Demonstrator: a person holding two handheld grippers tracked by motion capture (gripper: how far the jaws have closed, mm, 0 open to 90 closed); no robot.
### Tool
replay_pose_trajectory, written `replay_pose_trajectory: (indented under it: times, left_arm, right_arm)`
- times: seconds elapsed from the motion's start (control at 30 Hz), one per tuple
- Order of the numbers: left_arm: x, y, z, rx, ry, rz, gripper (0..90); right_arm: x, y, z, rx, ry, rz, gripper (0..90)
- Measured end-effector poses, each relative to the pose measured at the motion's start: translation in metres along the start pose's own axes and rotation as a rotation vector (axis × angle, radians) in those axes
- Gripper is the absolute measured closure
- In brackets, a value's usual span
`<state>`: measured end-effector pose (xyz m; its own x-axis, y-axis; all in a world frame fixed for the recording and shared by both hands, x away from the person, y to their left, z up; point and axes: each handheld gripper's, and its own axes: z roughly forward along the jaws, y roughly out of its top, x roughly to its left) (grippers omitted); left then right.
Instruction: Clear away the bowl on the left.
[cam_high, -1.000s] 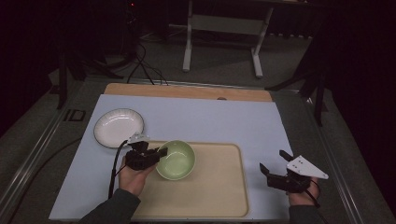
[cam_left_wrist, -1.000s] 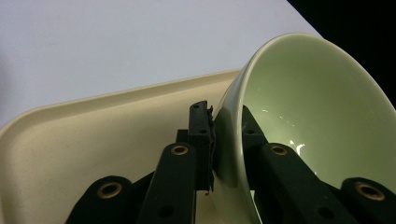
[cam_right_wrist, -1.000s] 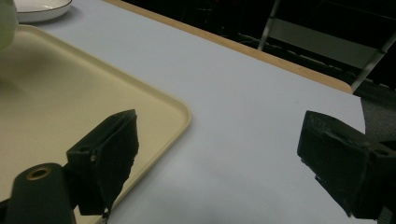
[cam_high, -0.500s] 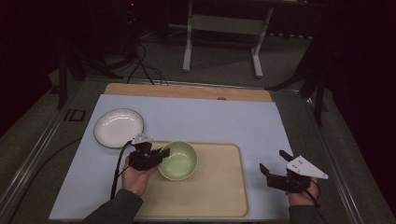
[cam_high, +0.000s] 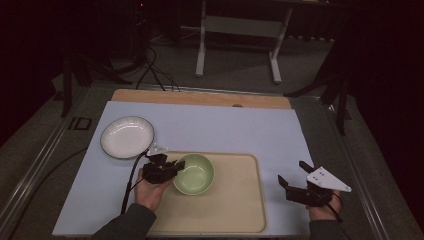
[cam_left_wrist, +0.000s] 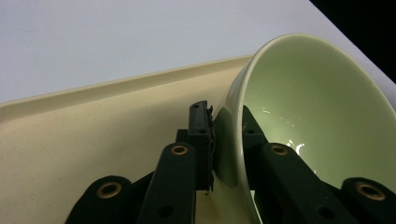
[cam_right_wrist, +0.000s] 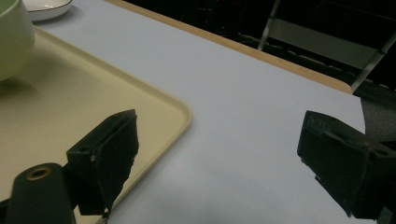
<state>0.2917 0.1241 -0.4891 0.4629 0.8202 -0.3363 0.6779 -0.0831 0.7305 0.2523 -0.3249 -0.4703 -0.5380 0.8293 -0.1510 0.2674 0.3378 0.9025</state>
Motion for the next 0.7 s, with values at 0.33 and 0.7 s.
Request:
replay_pose_trajectory:
  times: [0.33, 0.7]
  left_arm:
    - [-0.003, -0.003, 0.010, 0.027, -0.001, 0.010, 81.8]
    - [-0.005, -0.008, 0.021, 0.051, 0.022, 0.019, 81.1]
  right_arm:
    - [0.000, 0.000, 0.000, 0.001, 0.000, -0.001, 12.2]
    - [0.000, 0.000, 0.000, 0.001, 0.000, -0.001, 12.2]
